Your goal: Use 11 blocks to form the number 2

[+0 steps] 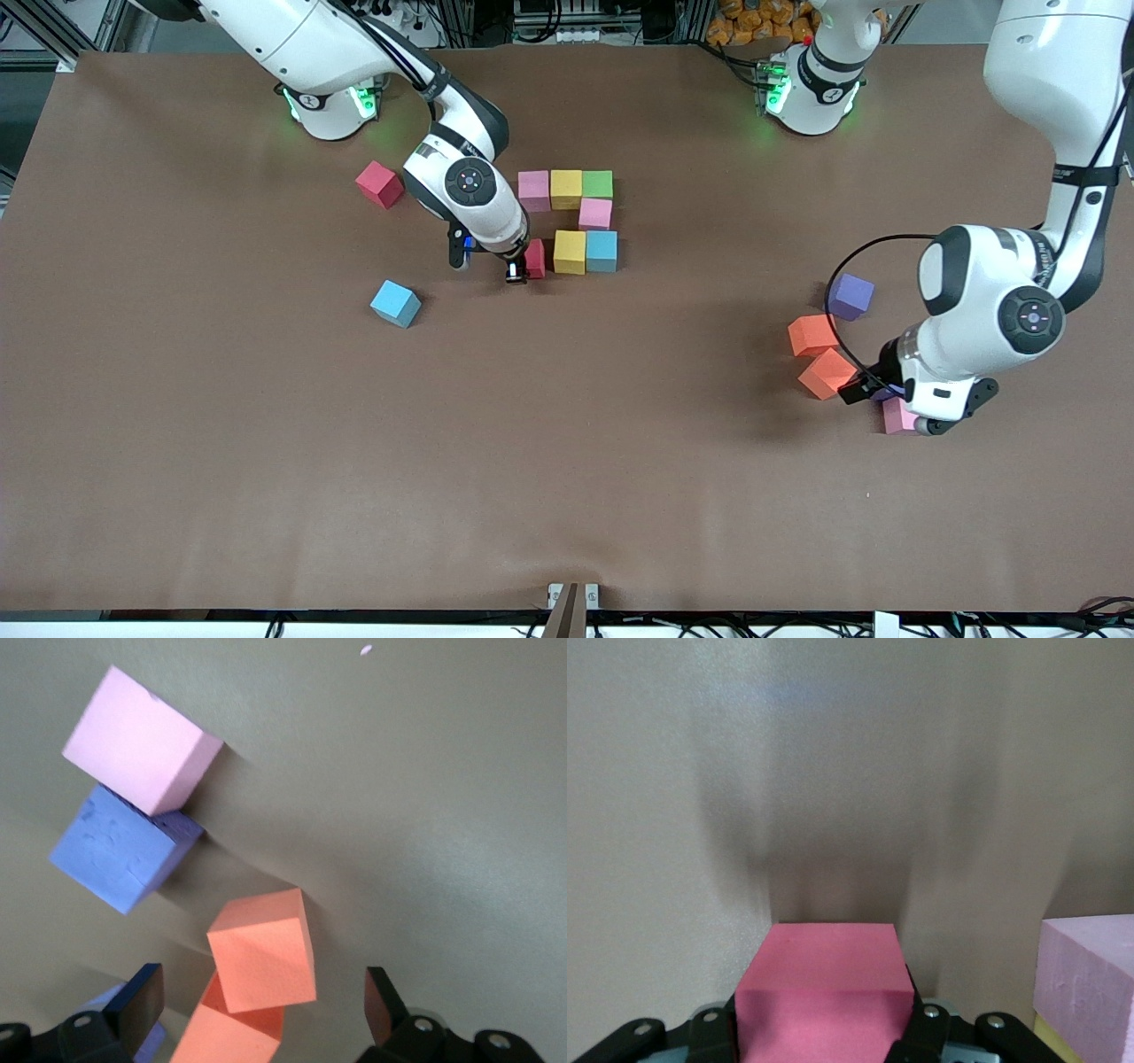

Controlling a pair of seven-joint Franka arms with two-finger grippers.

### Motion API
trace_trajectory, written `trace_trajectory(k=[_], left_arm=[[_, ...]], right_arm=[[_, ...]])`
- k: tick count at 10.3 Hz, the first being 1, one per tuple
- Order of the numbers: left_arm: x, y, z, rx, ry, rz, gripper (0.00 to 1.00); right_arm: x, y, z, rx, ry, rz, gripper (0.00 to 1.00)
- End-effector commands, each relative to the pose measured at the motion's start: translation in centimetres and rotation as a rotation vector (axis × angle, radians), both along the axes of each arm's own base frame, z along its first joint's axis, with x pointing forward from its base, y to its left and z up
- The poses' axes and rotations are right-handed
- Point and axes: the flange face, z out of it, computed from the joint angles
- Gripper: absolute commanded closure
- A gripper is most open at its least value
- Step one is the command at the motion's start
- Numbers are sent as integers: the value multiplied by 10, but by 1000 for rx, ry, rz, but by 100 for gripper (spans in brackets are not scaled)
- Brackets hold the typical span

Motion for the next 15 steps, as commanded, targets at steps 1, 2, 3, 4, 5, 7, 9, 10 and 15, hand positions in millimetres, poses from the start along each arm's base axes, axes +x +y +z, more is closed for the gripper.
trace_trajectory(k=[1,2,3,4,5,7,9,10,15], left_arm=[[-2,-10,-17,-7,-6,53,0],[-2,-14,-23,-9,-5,59,0],[-1,-16,-24,-10,-9,79,0],[-1,-15,-29,-10,-5,114,0],[-1,-16,-33,-10,1,125,0],[-1,-14,-42,-9,5,160,0],[-2,-14,-53,5,14,165,0],[-3,-14,-56,7,19,163,0],[-5,-7,-65,32,30,150,0]], right_arm=[[-6,5,-4,11,-10,-47,100],[-6,5,-6,8,-5,-66,100],[-6,4,-8,5,-3,-72,100],[-9,4,-10,0,-3,-67,100],[-10,4,-12,-2,-4,-65,100],[-12,6,-15,-4,-17,-71,100],[-15,10,-16,-10,-20,-76,100],[-16,10,-16,-10,-19,-78,100],[-17,11,-15,-11,-19,-79,100]])
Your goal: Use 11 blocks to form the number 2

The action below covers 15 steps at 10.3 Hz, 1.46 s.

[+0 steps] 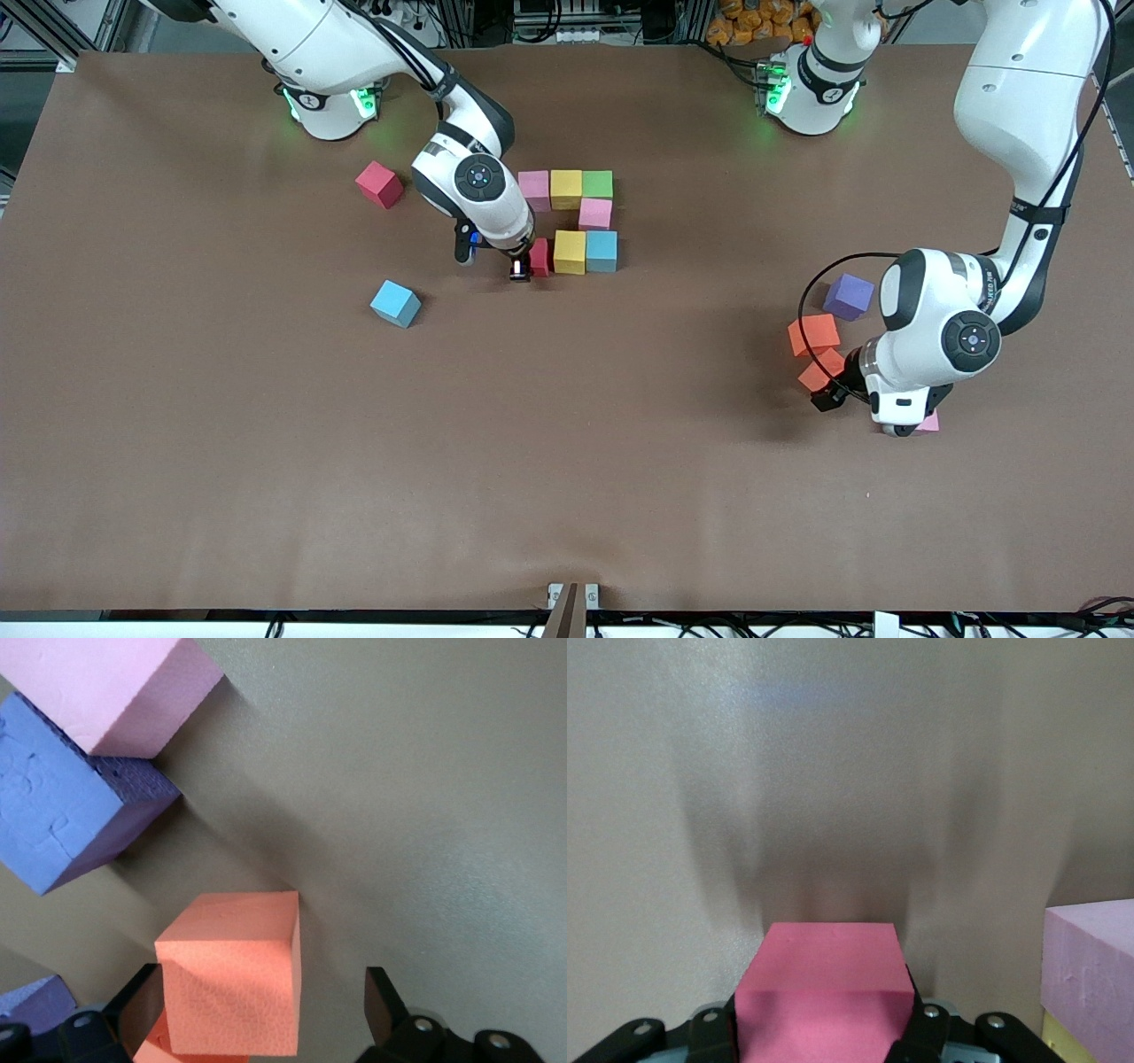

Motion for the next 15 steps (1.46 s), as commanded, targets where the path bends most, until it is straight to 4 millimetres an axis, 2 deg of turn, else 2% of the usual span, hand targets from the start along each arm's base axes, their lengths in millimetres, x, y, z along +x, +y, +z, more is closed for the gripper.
trace_trajectory(k=[1,7,10,11,12,13,15], left_arm=[[-1,2,-1,21,-13,7,0],[-5,3,-10,22,4,9,0],[-7,3,-13,23,11,10,0],[-8,3,-14,23,13,8,0],[-8,4,-17,23,17,11,0],[-8,3,-18,22,19,8,0],[-8,3,-18,22,19,8,0]], right_arm=[[-8,5,-5,2,-12,-31,100],[-11,7,0,-2,-18,-20,100],[-14,6,-4,-11,-16,-8,100],[-12,4,-4,-11,-16,-13,85],[-11,3,-5,-13,-14,-14,32],[-12,3,-5,-17,-11,-15,0],[-12,3,-5,-20,-10,-15,0]])
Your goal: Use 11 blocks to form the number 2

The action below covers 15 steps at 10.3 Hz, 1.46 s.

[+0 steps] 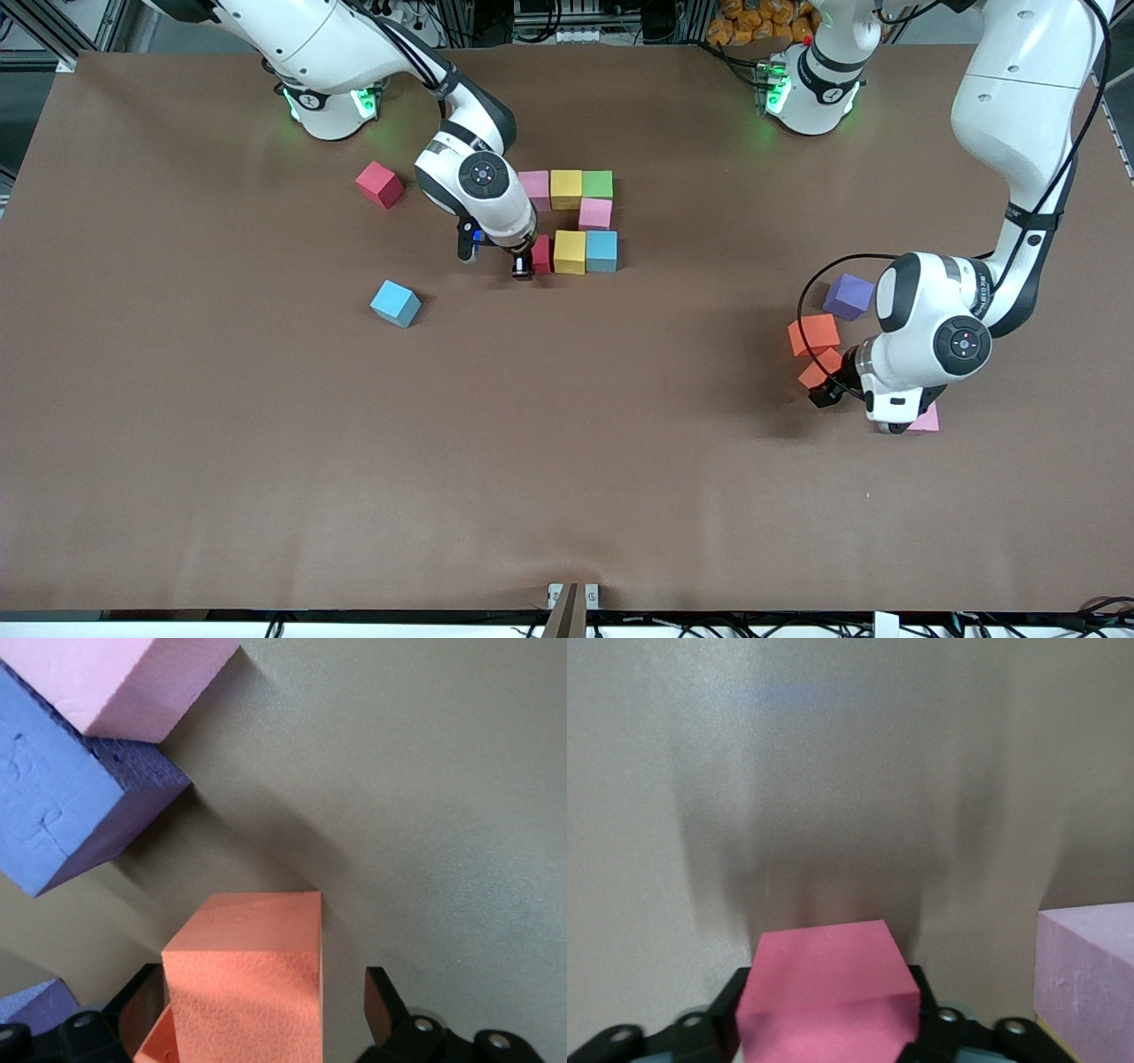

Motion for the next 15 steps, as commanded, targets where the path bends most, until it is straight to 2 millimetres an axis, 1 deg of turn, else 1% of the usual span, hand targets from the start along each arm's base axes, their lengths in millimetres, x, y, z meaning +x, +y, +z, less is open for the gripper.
trace_trajectory(k=[1,2,4,5,6,7,9,11,12,13,14,15], left_arm=[[-2,1,-3,22,-10,6,3],[-2,1,-6,30,-7,-6,12],[-2,-2,-7,54,-13,-39,37],[0,-4,-7,57,-16,-43,52],[0,-5,-7,66,-19,-56,65],[1,-5,-4,81,-28,-76,68],[6,-9,8,101,-56,-121,69],[14,-45,28,96,-100,-199,69],[17,-70,39,92,-123,-234,69],[16,-104,46,86,-143,-278,70],[14,-121,47,82,-151,-304,70],[9,-139,42,75,-145,-325,69]], right_arm=[[-5,1,0,-12,-14,-27,0],[-5,0,0,-13,-13,-27,0],[-3,1,3,-9,-20,-28,0],[-2,1,5,-14,-20,-27,0],[-1,0,8,-25,-16,-26,0],[-1,-1,13,-36,-19,-22,0],[0,-4,20,-56,-19,-14,0],[4,-7,23,-56,-24,-14,0],[12,-14,24,-54,-27,-11,0],[18,-19,27,-53,-31,8,0],[16,-23,29,-81,-16,65,0],[24,-34,31,-94,-9,104,0]])
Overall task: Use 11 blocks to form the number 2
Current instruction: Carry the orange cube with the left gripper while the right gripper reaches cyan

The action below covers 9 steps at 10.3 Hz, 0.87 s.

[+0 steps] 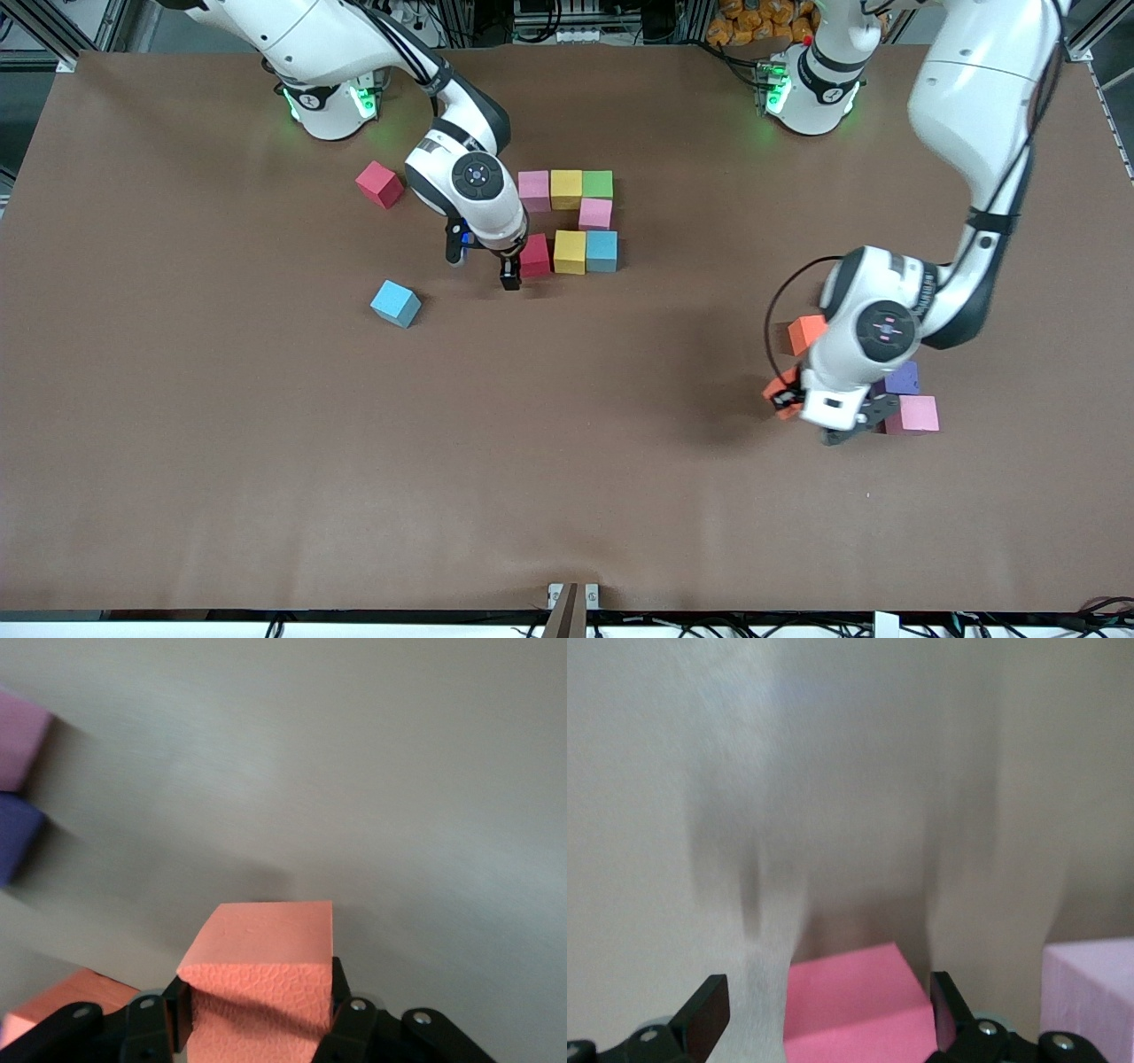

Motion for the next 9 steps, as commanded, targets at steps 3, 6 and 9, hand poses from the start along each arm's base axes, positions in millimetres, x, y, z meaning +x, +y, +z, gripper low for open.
trace_trajectory(k=[3,6,9], left_arm=[[-22,-110,-1,-9,-21,-129,70],[-35,-166,5,-37,-48,-84,70],[-56,-232,9,-116,-41,-11,71]], right_arm=[[48,-64,23,-27,-5,127,0],[62,-92,27,-43,58,358,0],[77,-114,37,-18,80,575,0]])
